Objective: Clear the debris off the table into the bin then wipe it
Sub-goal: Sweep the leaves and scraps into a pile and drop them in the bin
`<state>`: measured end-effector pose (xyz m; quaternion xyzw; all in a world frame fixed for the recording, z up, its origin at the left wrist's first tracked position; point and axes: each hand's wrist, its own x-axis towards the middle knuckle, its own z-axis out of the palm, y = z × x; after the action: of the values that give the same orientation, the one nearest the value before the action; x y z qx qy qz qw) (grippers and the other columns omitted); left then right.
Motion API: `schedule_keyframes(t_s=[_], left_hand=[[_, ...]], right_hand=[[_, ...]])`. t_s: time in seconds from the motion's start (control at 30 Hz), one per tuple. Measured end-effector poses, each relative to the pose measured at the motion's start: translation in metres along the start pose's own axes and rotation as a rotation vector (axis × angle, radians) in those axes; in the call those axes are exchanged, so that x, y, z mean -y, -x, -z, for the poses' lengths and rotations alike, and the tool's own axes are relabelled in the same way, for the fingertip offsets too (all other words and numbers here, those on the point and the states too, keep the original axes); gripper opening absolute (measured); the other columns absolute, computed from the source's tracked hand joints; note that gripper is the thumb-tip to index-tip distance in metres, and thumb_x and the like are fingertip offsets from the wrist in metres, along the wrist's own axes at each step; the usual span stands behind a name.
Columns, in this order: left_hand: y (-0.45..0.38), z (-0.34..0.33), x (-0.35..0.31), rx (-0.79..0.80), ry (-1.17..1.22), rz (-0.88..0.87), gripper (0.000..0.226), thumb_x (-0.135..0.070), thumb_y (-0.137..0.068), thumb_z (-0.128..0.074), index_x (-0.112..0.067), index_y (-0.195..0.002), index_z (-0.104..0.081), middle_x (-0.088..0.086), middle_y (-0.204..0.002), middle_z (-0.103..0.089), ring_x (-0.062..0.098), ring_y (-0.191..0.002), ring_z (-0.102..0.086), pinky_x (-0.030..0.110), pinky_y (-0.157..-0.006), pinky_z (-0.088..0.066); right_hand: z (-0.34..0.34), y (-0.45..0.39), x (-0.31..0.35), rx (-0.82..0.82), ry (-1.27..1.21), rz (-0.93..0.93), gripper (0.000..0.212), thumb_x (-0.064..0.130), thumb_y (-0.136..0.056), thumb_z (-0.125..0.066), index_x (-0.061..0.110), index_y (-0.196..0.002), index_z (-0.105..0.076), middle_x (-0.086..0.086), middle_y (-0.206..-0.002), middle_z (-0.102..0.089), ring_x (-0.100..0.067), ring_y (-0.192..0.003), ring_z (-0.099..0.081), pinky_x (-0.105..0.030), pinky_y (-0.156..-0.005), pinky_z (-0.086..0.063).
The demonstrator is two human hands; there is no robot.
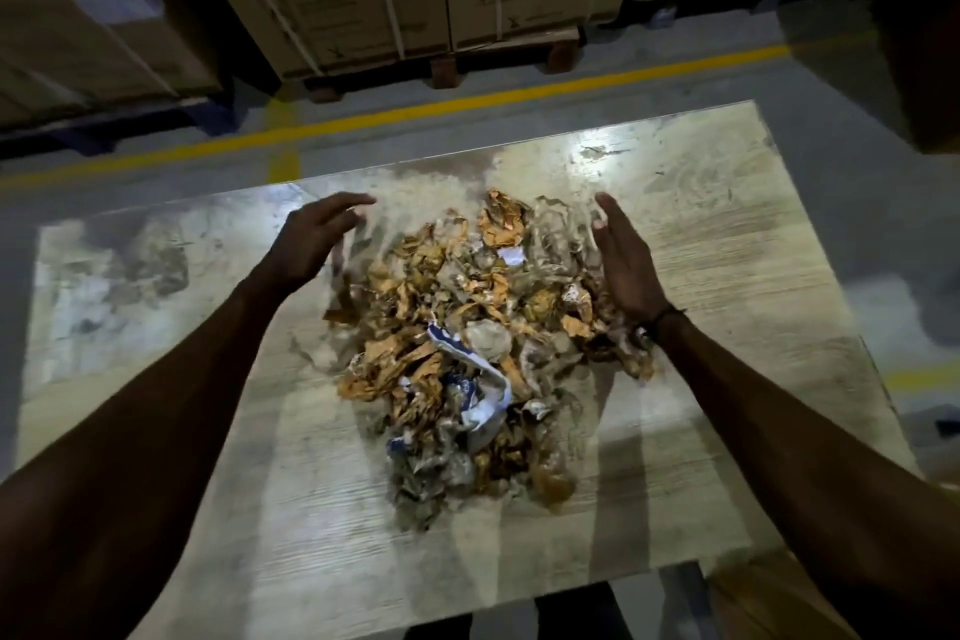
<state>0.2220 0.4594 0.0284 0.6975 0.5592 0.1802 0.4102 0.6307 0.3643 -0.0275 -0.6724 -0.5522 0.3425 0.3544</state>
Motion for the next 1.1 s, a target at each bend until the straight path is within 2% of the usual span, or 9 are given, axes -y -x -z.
schedule_keyframes(t_s=[0.07,0.2,0.3,0.37,0.5,0.57,0.8,0.9,1.1], left_hand=[[0.038,-0.003,0.021,-0.101,0.032,0.113,0.026,-0.048,-0.105,-0.050,-0.045,-0.126,-0.064,0.002,-0.125,-0.070,-0.006,-0.100,-0.068,0.008,-0.085,-0.043],[0.093,-0.056,0.046,-0.205,0.152,0.141,0.045,-0.065,-0.100,-0.046,-0.053,-0.143,-0.051,-0.002,-0.149,-0.058,0.024,-0.128,-0.062,0.040,-0.105,-0.050],[0.096,-0.114,0.028,-0.303,0.003,0.107,0.056,-0.051,-0.109,-0.032,-0.029,-0.160,-0.039,-0.008,-0.168,-0.033,0.011,-0.157,-0.023,0.042,-0.129,-0.011],[0.089,-0.134,0.014,-0.311,0.005,0.108,0.059,-0.053,-0.109,-0.029,-0.028,-0.162,-0.036,-0.005,-0.171,-0.028,0.013,-0.160,-0.015,0.045,-0.131,-0.003],[0.090,-0.118,0.015,-0.362,0.155,0.070,0.052,-0.047,-0.110,-0.038,-0.027,-0.158,-0.043,-0.003,-0.170,-0.033,0.011,-0.157,-0.026,0.049,-0.129,-0.021],[0.107,-0.099,0.021,-0.458,0.171,0.079,0.050,-0.042,-0.110,-0.040,-0.024,-0.157,-0.046,-0.001,-0.168,-0.035,0.005,-0.152,-0.032,0.040,-0.124,-0.032],[0.172,-0.133,0.028,-0.386,0.095,0.124,0.063,-0.053,-0.109,-0.034,-0.031,-0.166,-0.020,-0.008,-0.175,-0.014,0.014,-0.161,-0.016,0.057,-0.129,-0.016],[0.155,-0.165,0.006,-0.402,0.029,0.148,0.065,-0.058,-0.108,-0.030,-0.029,-0.166,-0.023,-0.006,-0.175,-0.014,0.014,-0.161,-0.013,0.055,-0.129,-0.013],[0.160,-0.154,0.001,-0.466,0.111,0.120,0.065,-0.056,-0.108,-0.036,-0.026,-0.165,-0.027,-0.004,-0.175,-0.017,0.018,-0.161,-0.016,0.057,-0.126,-0.022]], right_hand=[[-0.010,0.004,0.003,0.053,0.045,-0.002,0.049,0.028,-0.114,-0.042,0.012,-0.160,-0.039,-0.005,-0.167,-0.035,-0.017,-0.156,-0.029,-0.042,-0.129,-0.024],[-0.053,0.025,0.016,0.120,0.117,0.033,0.062,0.044,-0.110,-0.034,0.010,-0.162,-0.033,-0.008,-0.170,-0.030,-0.025,-0.159,-0.024,-0.051,-0.129,-0.019],[-0.081,0.042,0.033,0.116,0.152,-0.011,0.063,0.043,-0.107,-0.031,0.012,-0.162,-0.032,-0.008,-0.170,-0.028,-0.024,-0.160,-0.019,-0.049,-0.130,-0.013],[-0.089,0.050,0.040,0.143,0.168,0.010,0.063,0.044,-0.107,-0.030,0.014,-0.163,-0.031,-0.006,-0.171,-0.027,-0.021,-0.160,-0.019,-0.045,-0.131,-0.013],[-0.071,0.056,0.049,0.042,0.063,0.082,0.049,0.034,-0.112,-0.041,0.015,-0.157,-0.042,-0.010,-0.163,-0.042,-0.011,-0.144,-0.041,-0.031,-0.121,-0.035],[-0.050,0.059,0.038,-0.084,0.110,0.083,0.049,0.041,-0.111,-0.042,0.018,-0.153,-0.048,-0.008,-0.158,-0.049,-0.016,-0.140,-0.048,-0.038,-0.117,-0.042],[-0.054,0.098,0.009,-0.180,0.369,-0.163,0.079,0.070,-0.099,-0.020,0.022,-0.157,-0.047,-0.007,-0.170,-0.030,-0.031,-0.160,-0.017,-0.055,-0.127,-0.014],[-0.089,0.109,0.033,-0.080,0.236,-0.206,0.077,0.065,-0.104,-0.020,0.018,-0.166,-0.021,-0.005,-0.175,-0.012,-0.022,-0.162,-0.004,-0.049,-0.131,-0.003],[-0.080,0.123,0.059,-0.308,0.016,-0.075,0.058,0.045,-0.109,-0.046,0.012,-0.157,-0.042,-0.011,-0.160,-0.046,-0.026,-0.147,-0.045,-0.034,-0.122,-0.036]])
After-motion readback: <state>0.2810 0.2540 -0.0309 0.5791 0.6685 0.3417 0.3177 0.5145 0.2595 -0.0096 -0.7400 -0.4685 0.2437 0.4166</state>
